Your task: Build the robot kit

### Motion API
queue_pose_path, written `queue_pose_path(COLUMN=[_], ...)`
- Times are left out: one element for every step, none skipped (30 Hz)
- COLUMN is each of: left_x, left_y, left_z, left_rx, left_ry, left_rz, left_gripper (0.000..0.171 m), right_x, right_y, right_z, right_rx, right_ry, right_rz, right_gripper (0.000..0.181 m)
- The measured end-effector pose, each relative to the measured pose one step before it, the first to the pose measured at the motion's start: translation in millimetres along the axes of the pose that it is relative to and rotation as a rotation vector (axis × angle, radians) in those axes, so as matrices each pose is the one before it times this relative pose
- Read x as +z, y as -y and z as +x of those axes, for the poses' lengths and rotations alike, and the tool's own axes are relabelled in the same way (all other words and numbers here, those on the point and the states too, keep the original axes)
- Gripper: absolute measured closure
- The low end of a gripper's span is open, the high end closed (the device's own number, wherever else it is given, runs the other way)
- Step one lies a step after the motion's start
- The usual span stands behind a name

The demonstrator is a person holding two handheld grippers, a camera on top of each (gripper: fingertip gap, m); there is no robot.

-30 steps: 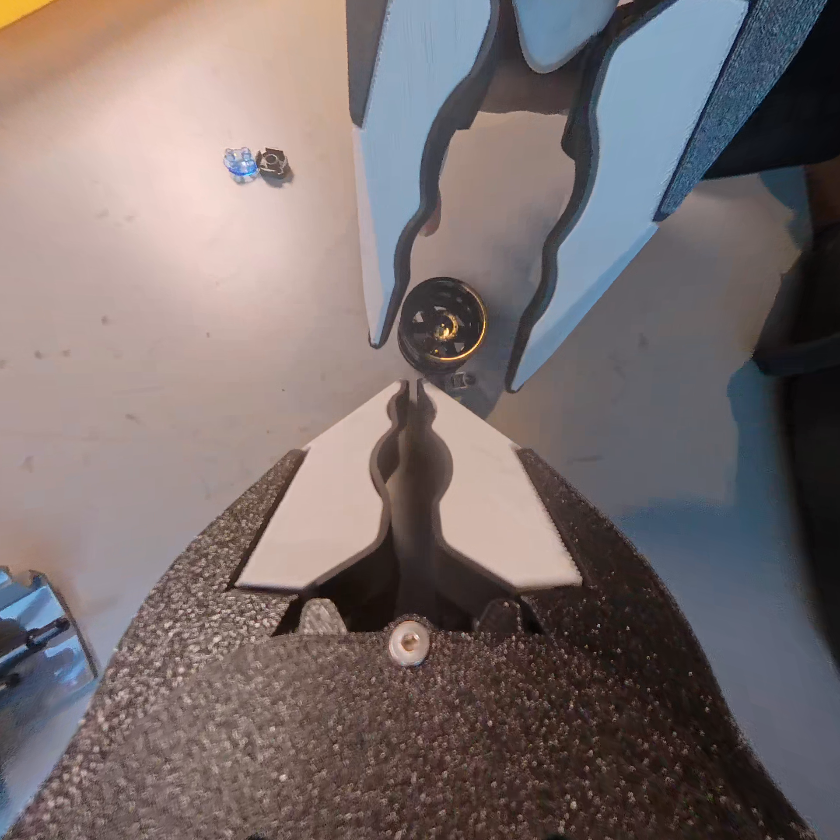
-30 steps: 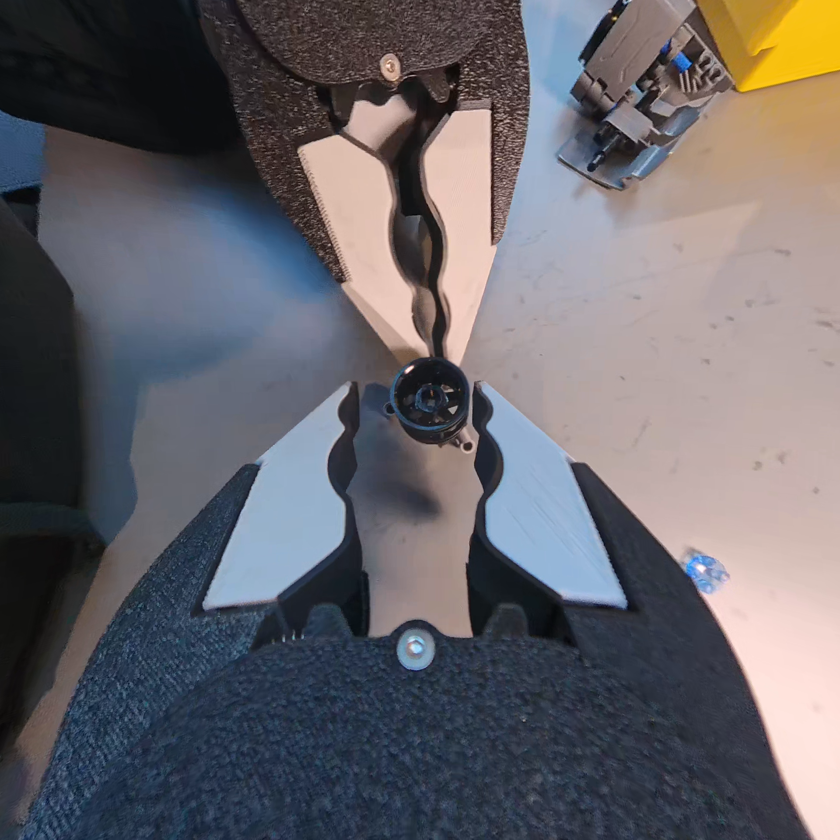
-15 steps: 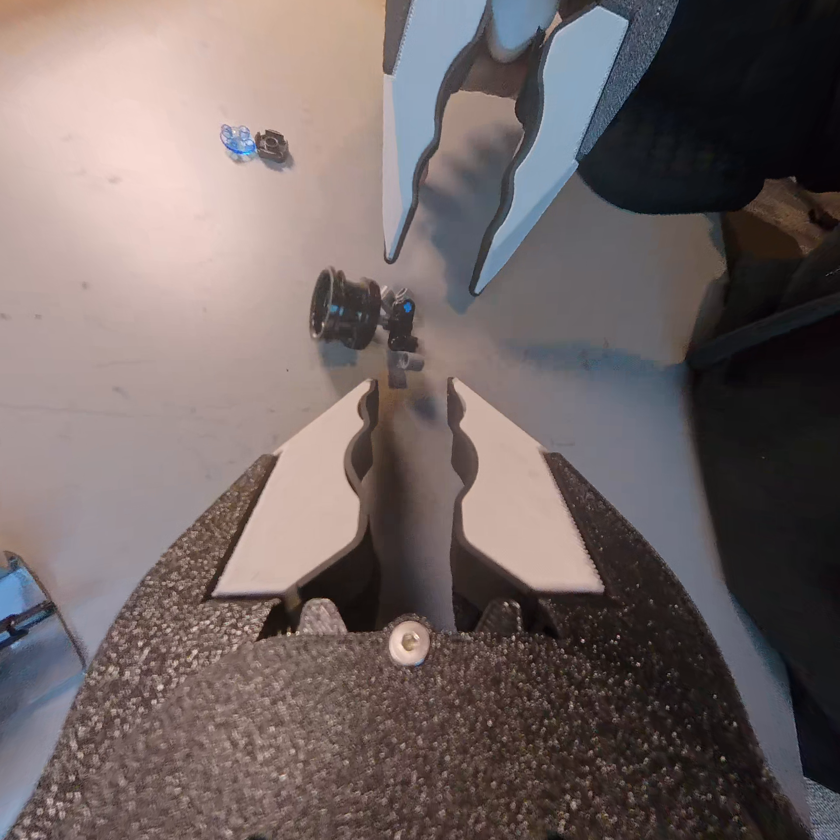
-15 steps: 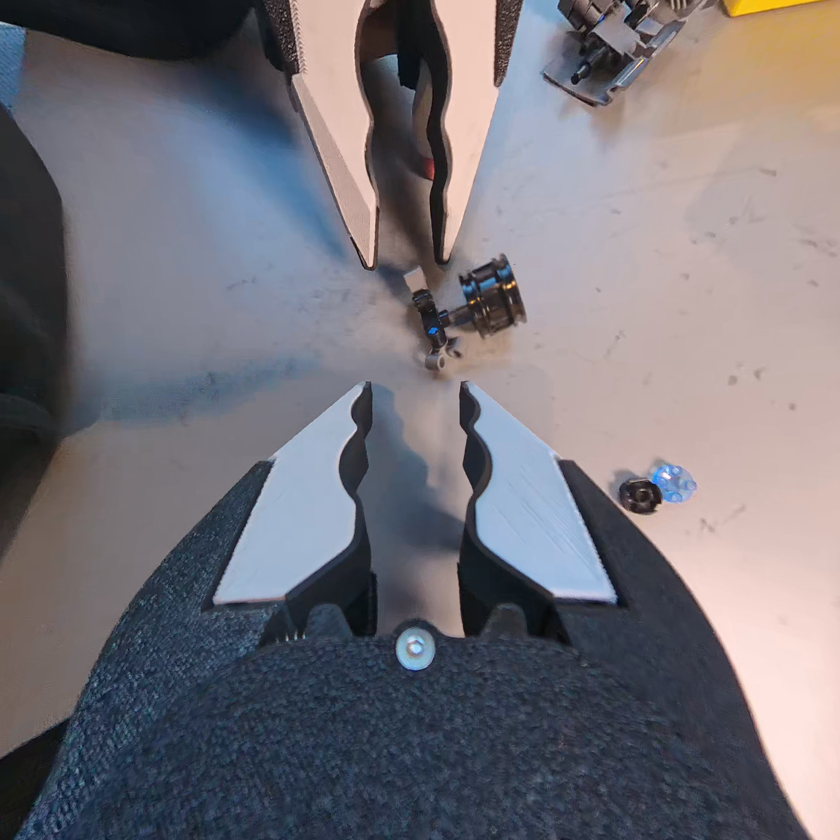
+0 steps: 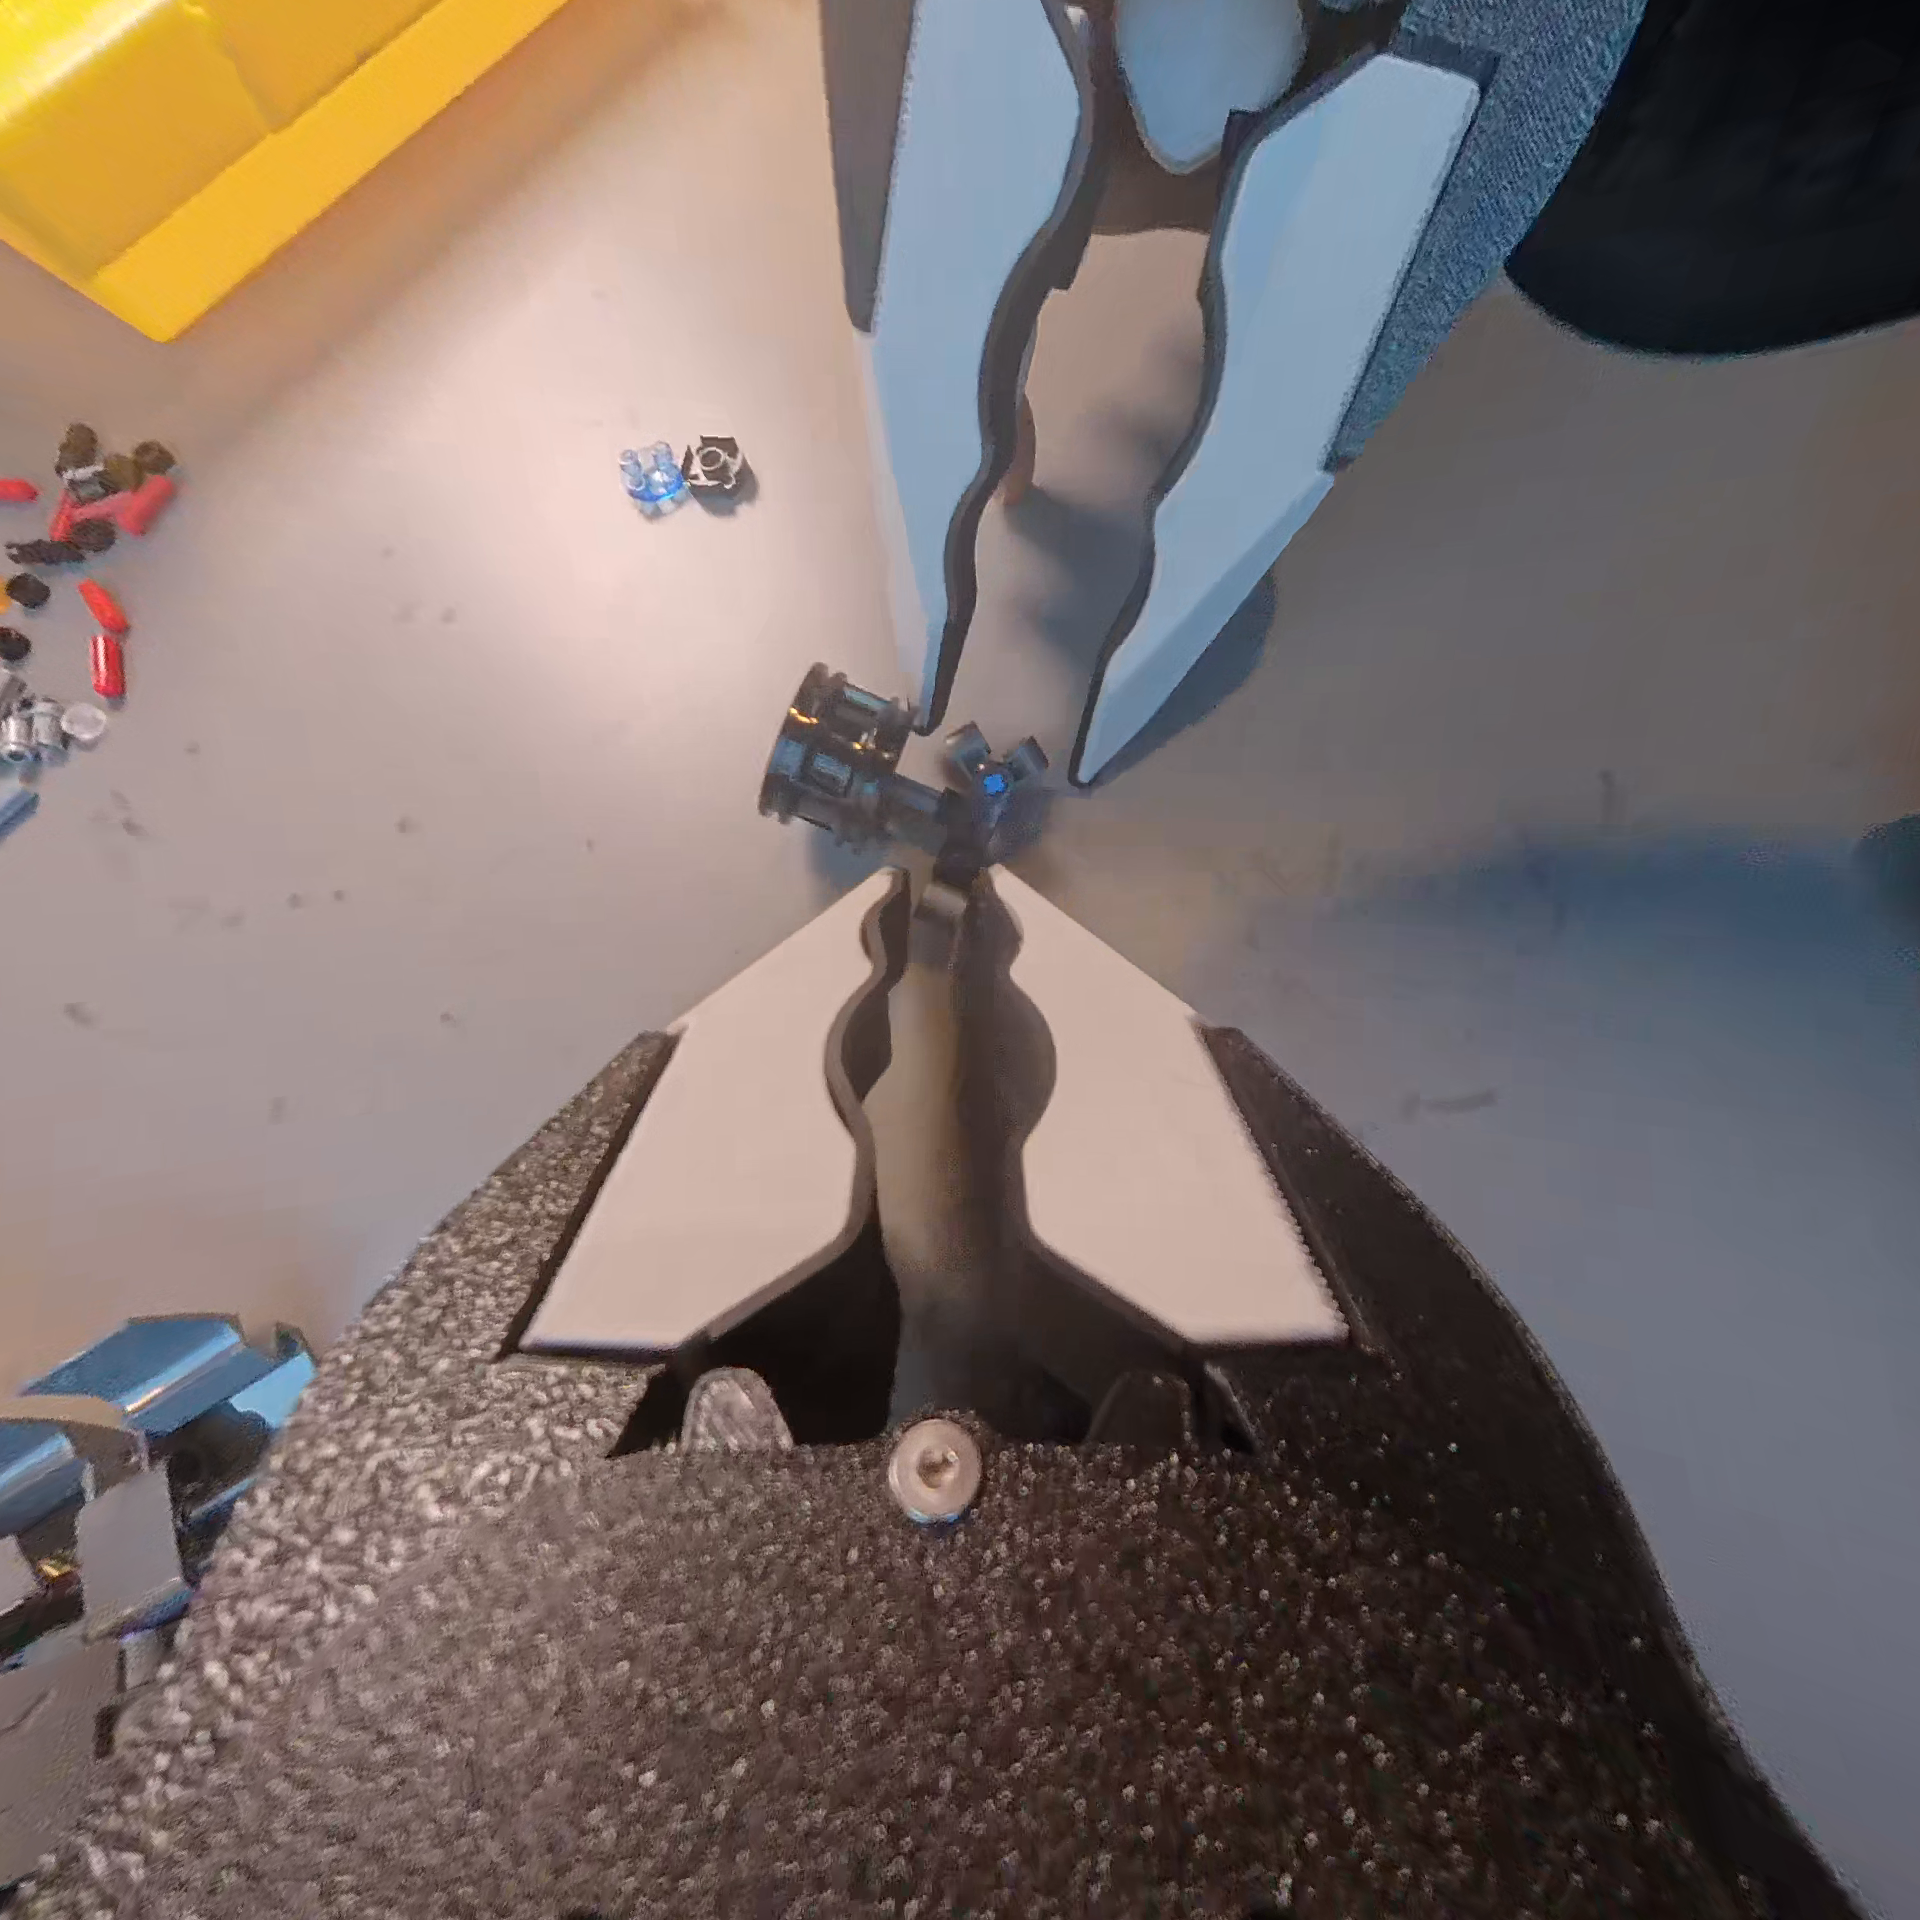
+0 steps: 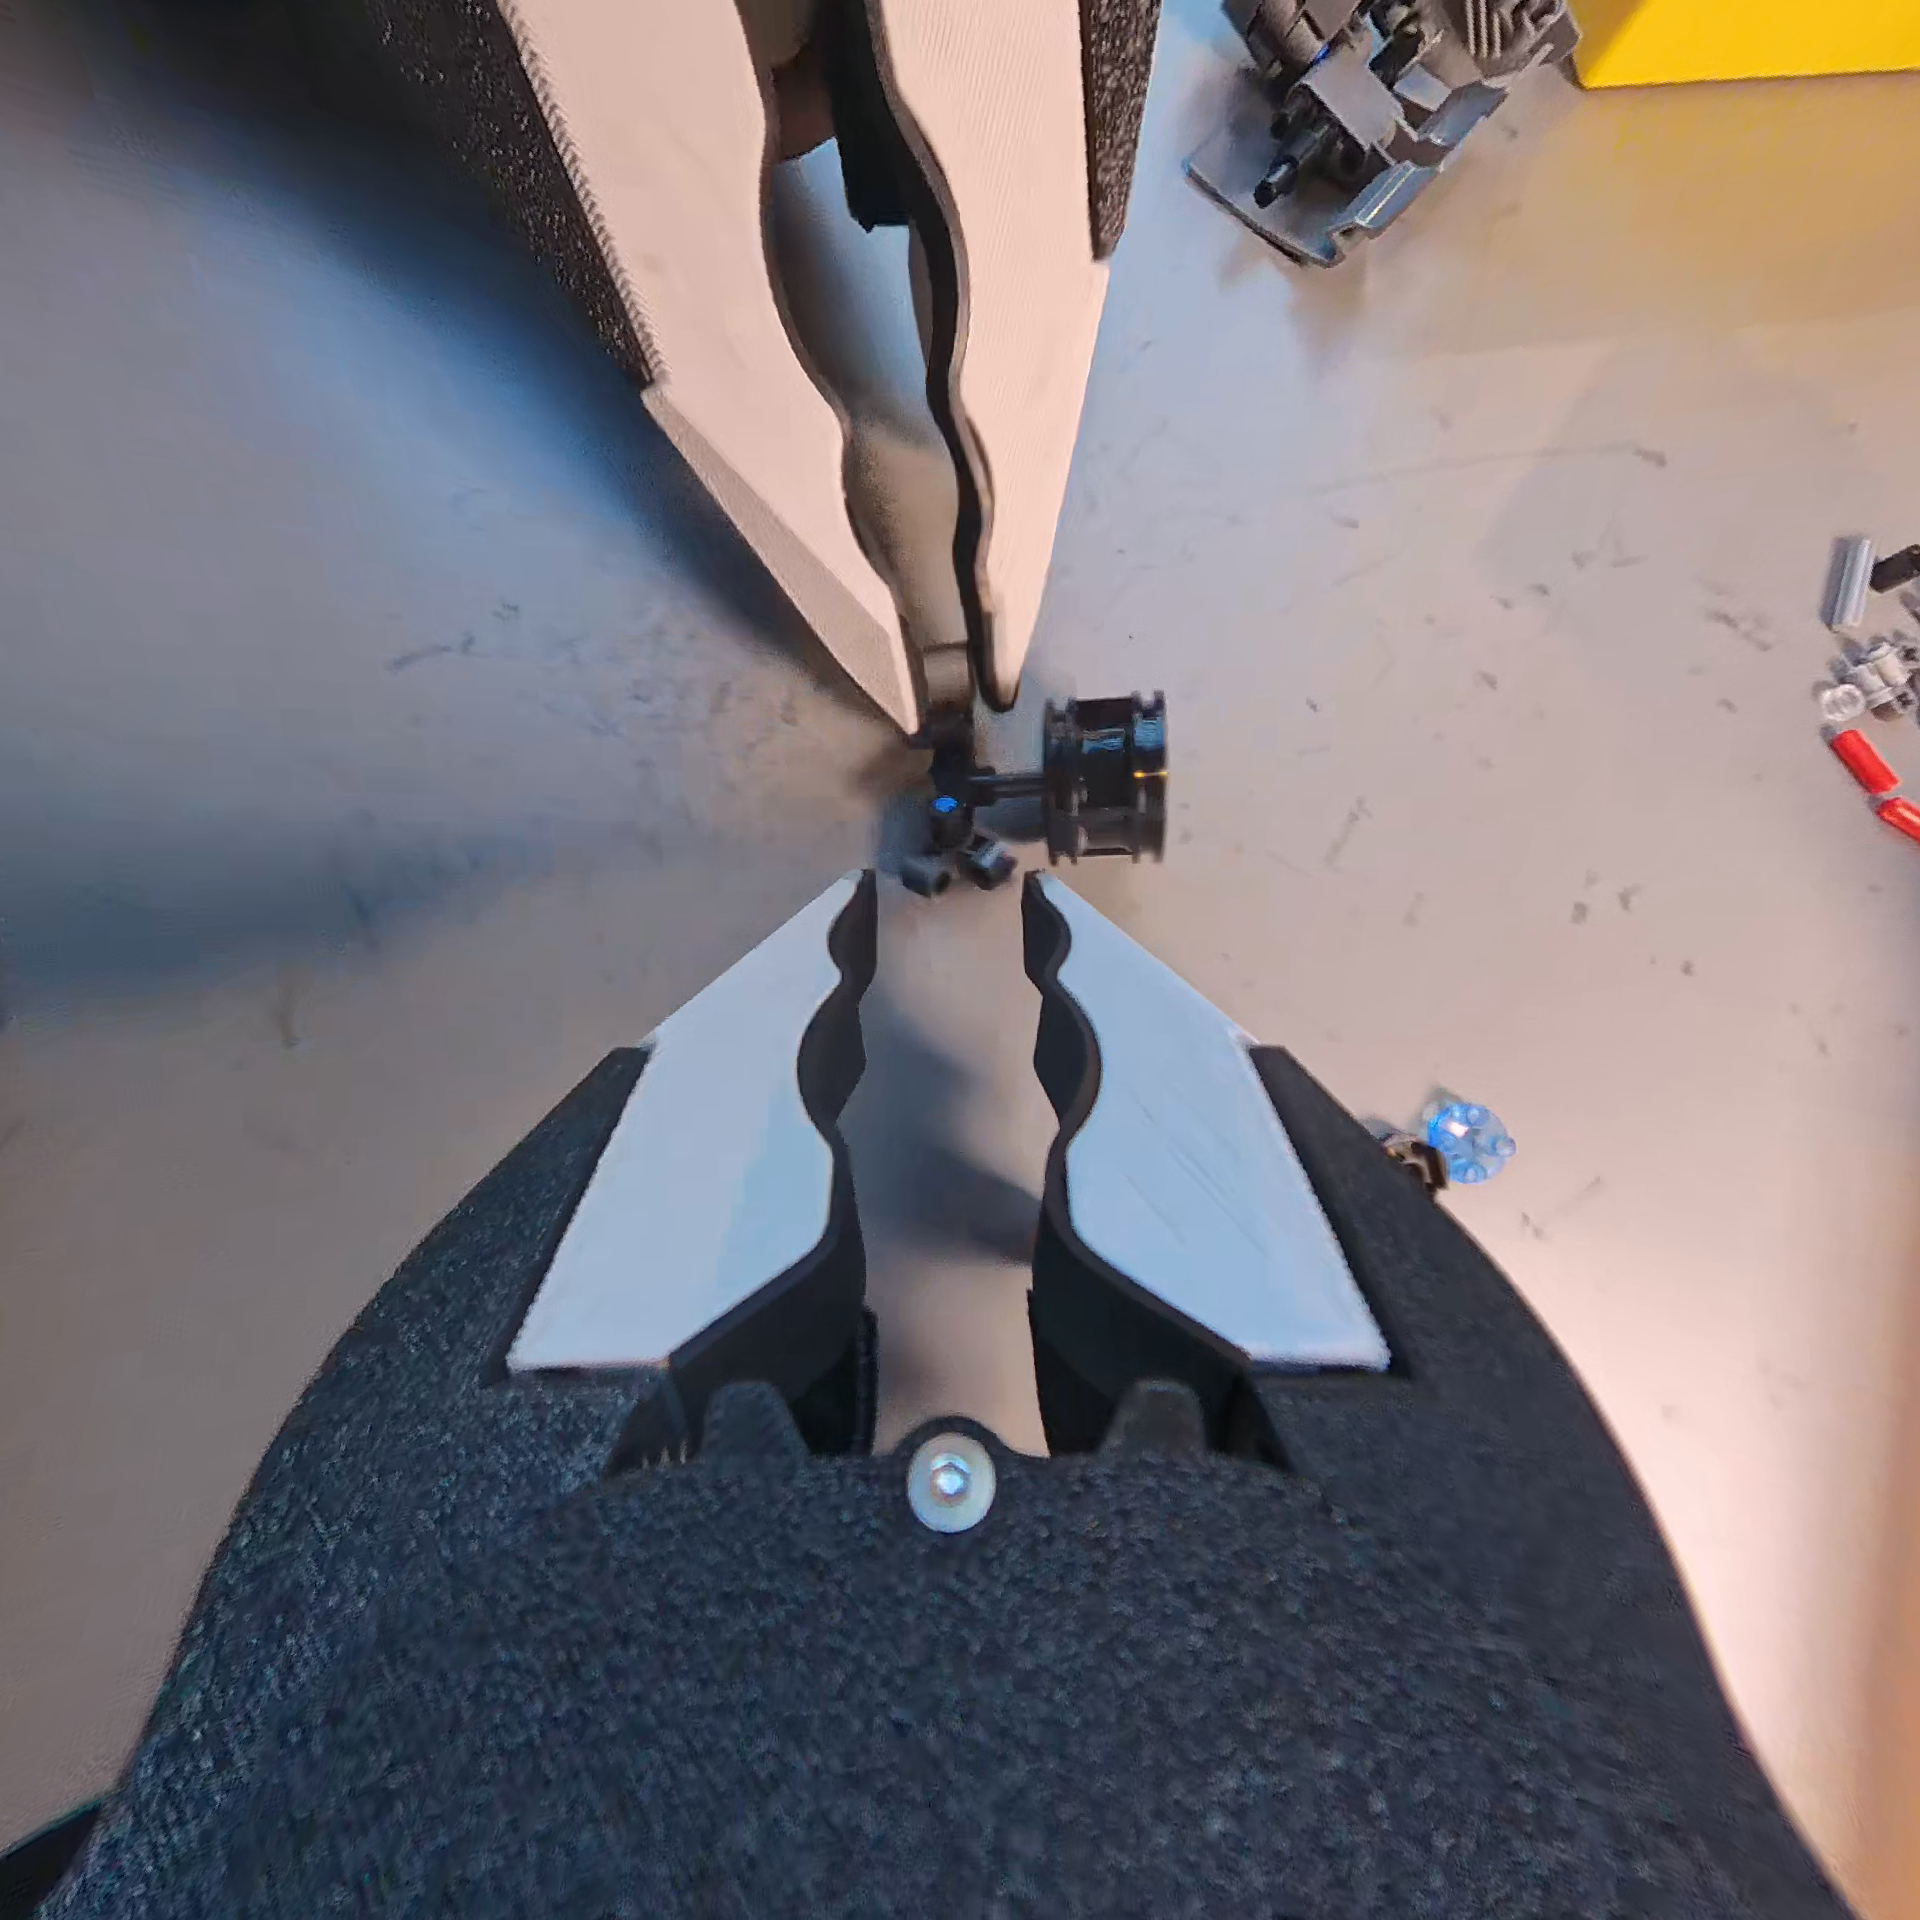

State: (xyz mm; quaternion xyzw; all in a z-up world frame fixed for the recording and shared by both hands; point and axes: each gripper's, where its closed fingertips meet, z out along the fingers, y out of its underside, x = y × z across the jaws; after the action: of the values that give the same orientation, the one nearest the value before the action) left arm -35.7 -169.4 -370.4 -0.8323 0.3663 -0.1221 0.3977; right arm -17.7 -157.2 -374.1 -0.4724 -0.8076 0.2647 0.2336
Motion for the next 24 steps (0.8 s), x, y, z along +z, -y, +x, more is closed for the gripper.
queue_pose_path(left_x=[0.48,-0.05,0.06,0.3,0.35,0.13,-0.06,-0.1,0.0,-0.18,-0.14,-0.08,0.01,-0.08,0.09,-0.03,0.01,-0.08,-0.09,-0.14,-0.15,-0.09,-0.18,-0.19], left_y=[-1.15,-0.33,-0.48,-1.13,-1.54,-0.87,-0.43,-0.3,-0.27,-0.31,-0.23,-0.02,0.14,-0.01,-0.24,-0.12,-0.07,-0.3,-0.53,-0.56,-0.32,-0.57,-0.38,-0.26], left_z=[1.72,2.11,1.59,-0.27,-0.33,0.4,0.23,-0.17,-0.27,-0.5,-0.67,0.14,0.13,-0.19,-0.12,-0.12,-0.03,-0.15,-0.47,-0.38,-0.33,-0.46,-0.26,-0.2], left_rx=[0.0367,0.0403,0.0402,0.0361,0.032,0.0287,0.0227,0.0212,0.021,0.019,0.0166,0.0183,0.0195,0.0209,0.0108,-0.0064,-0.0142,-0.0088,-0.0012,-0.0061,-0.0098,0.0001,0.0088,0.0114], left_ry=[0.0059,0.0035,0.0071,0.021,0.0188,0.0109,0.0102,0.0103,0.0108,0.0107,0.0122,0.0068,0.0074,0.0096,0.0062,-0.0009,-0.0037,-0.0018,0.0023,0.0019,-0.0005,0.0029,0.0049,0.0077], left_rz=[-0.01183,-0.00731,-0.00685,-0.0112,-0.01467,-0.00974,-0.00694,-0.00497,-0.00489,-0.00527,-0.00463,-0.00259,-0.00172,-0.00504,-0.00812,-0.00721,-0.00497,-0.00228,-0.00133,-0.00282,-0.00369,-0.00454,-0.00446,-0.00503], left_gripper=[0.162,0.164,0.165,0.165,0.165,0.166,0.166,0.166,0.165,0.165,0.165,0.165,0.165,0.165,0.165,0.165,0.165,0.165,0.165,0.165,0.165,0.165,0.165,0.165], right_x=[0.32,0.05,-0.42,-0.43,-0.46,-0.58,-0.18,0.39,0.44,0.0,-0.39,-0.14,0.14,0.24,0.07,0.07,-0.09,-0.12,0.0,-0.03,-0.32,-0.41,-0.25,0.41], right_y=[0.92,0.26,-0.64,-1.05,0.06,1.71,1.21,-0.32,-0.36,-0.05,0.67,-0.2,-0.56,-0.34,-0.02,-0.06,-0.06,0.12,-0.19,-0.06,0.86,1.59,1.3,0.0], right_z=[0.08,0.52,2.63,2.35,-0.11,-2.15,-1.38,0.3,-0.06,-0.73,-1.74,-0.78,-0.46,0.04,0.52,0.23,0.42,1.43,1.48,1.17,0.33,-0.17,0.29,0.35], right_rx=[-0.0111,-0.0117,-0.0118,-0.0127,-0.0043,-0.0053,-0.0179,-0.0255,-0.0267,-0.0283,-0.0328,-0.0315,-0.0287,-0.0141,-0.004,0.0017,0.0023,-0.0023,-0.0038,-0.0007,0.0016,0.0017,-0.002,-0.0113], right_ry=[-0.0096,-0.0078,-0.0182,-0.0138,0.0035,0.0144,0.0034,-0.0107,-0.008,-0.004,0.0016,-0.0046,-0.0064,-0.0051,-0.0057,-0.0031,-0.0042,-0.011,-0.0119,-0.0072,-0.0017,0.0011,-0.0043,-0.0056], right_rz=[0.0021,0.0006,-0.0014,-0.0018,0.0051,0.0135,0.0102,-0.0004,-0.0016,0.0012,0.0046,-0.0026,-0.0061,-0.007,-0.0049,-0.0036,-0.0025,-0.0014,-0.0028,-0.0024,0.0036,0.0082,0.0055,-0.0022], right_gripper=[0.155,0.155,0.163,0.163,0.163,0.163,0.165,0.165,0.166,0.17,0.174,0.174,0.174,0.174,0.174,0.174,0.173,0.172,0.169,0.167,0.166,0.166,0.168,0.168])
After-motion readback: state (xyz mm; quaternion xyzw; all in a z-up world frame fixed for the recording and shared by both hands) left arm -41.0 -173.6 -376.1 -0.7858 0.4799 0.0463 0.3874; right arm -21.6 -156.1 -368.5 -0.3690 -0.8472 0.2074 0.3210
